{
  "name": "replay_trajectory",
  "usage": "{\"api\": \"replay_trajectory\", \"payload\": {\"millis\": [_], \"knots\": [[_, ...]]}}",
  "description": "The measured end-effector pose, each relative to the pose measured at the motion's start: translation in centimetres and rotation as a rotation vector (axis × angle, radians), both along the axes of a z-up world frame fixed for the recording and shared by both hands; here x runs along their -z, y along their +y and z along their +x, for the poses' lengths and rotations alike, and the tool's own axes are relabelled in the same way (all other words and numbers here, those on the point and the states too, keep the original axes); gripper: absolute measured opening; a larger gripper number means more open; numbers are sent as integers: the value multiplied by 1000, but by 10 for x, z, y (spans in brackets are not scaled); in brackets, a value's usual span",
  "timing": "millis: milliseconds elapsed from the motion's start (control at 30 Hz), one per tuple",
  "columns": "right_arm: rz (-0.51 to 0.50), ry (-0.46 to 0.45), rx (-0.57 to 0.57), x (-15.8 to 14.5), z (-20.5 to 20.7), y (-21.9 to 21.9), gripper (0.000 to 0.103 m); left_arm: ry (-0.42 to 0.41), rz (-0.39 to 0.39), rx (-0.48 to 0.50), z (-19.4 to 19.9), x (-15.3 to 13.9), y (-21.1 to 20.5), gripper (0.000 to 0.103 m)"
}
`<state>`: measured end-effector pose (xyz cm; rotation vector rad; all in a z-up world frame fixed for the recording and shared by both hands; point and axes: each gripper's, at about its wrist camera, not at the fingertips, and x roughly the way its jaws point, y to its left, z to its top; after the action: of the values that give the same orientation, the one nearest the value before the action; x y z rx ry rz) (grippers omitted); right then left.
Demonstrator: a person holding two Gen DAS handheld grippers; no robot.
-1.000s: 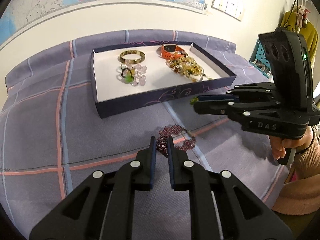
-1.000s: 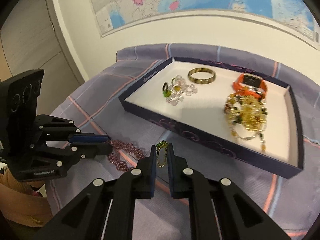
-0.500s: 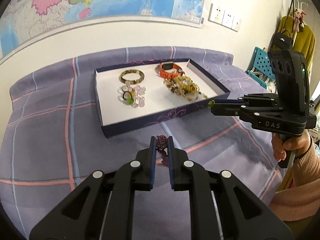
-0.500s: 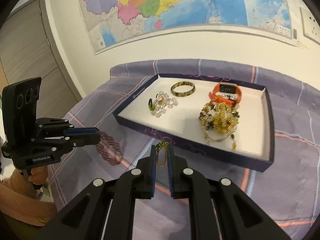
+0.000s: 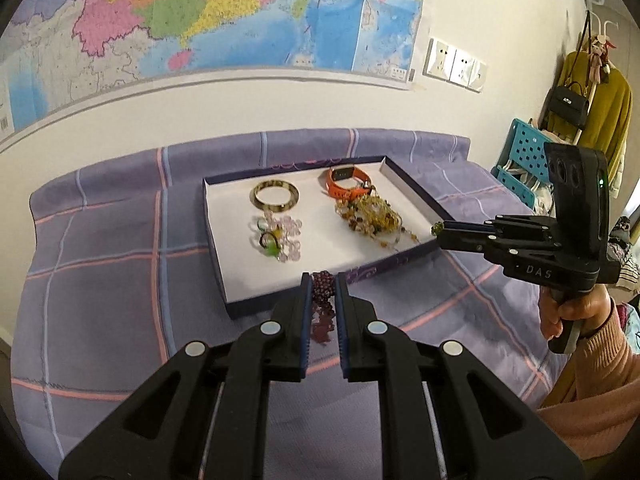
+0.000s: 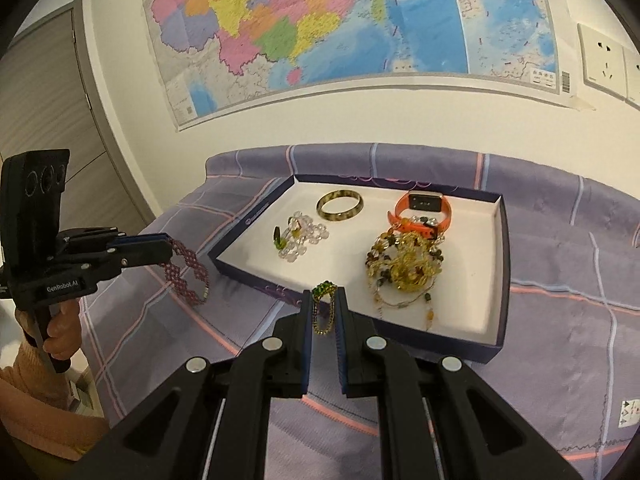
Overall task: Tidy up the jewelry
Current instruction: 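Grasp green-gold bracelet with right tool while left tool lifts maroon beaded bracelet, then carry maroon bracelet into box with left tool while right carries green-gold bracelet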
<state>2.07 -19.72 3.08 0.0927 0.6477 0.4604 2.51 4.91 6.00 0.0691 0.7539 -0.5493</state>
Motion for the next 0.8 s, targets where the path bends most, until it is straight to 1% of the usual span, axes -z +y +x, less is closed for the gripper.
{"api": "replay_trajectory", "payload": {"millis": [333,800], "knots": [[5,-9,11,-4,11,-6,9,-42,1,-8,11,-16,-7,11],[4,-16,25,-7,19,-14,9,-49,1,-23,35,-16,-17,11]]}}
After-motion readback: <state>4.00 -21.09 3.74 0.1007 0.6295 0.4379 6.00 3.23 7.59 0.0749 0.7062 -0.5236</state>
